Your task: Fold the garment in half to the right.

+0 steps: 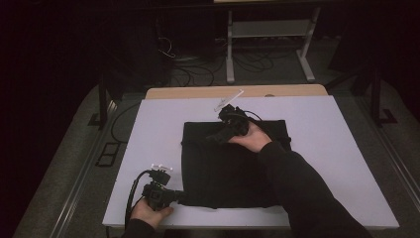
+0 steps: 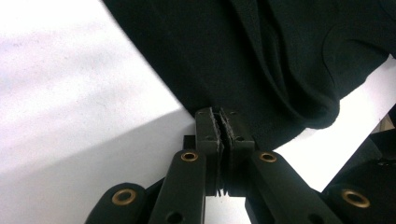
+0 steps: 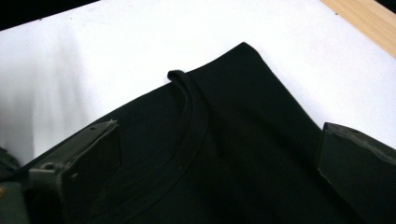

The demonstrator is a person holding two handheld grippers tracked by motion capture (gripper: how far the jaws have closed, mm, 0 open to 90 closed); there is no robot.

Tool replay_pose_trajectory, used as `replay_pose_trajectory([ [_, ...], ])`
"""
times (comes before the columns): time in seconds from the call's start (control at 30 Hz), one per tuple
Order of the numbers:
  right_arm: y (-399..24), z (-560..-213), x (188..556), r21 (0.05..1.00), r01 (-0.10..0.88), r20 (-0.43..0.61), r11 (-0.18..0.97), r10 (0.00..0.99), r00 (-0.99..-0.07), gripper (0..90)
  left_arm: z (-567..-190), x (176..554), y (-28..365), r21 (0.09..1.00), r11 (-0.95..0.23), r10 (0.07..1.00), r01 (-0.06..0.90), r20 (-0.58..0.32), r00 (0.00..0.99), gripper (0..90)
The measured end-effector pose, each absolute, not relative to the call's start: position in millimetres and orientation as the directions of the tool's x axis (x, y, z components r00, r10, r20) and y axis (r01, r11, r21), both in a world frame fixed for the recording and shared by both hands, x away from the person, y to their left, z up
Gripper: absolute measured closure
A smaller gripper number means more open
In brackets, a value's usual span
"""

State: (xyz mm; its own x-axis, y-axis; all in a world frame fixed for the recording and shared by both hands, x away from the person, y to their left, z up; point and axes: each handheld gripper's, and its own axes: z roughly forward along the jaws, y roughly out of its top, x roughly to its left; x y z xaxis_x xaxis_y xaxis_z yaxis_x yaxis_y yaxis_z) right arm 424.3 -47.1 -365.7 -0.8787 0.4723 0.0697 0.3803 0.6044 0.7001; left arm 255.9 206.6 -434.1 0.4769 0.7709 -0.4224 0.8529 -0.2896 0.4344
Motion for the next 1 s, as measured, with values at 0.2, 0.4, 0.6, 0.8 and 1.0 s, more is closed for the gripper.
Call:
replay_pose_trajectory([
  [0.2,-37,-367,430,0.689,0.372,0.045,0.623,0.475,-0.879,1.5,-432,256,207,0.44,-0.291,0.764,0.849,-0.427,0.483,85.4],
  [0.4,-26,-368,436,0.675,0.35,0.006,0.65,0.469,-0.883,2.4,-431,256,208,0.447,-0.29,0.757,0.846,-0.434,0.488,85.4],
  [0.6,-15,-371,441,0.667,0.33,-0.025,0.668,0.462,-0.886,4.1,-430,256,209,0.454,-0.287,0.751,0.844,-0.439,0.492,85.4],
  [0.8,-3,-374,446,0.632,0.295,-0.085,0.717,0.442,-0.893,5.7,-429,256,210,0.457,-0.283,0.749,0.843,-0.444,0.492,85.4],
  [1.0,5,-375,452,0.61,0.271,-0.129,0.745,0.43,-0.894,8.8,-428,256,211,0.464,-0.285,0.746,0.839,-0.443,0.498,85.4],
])
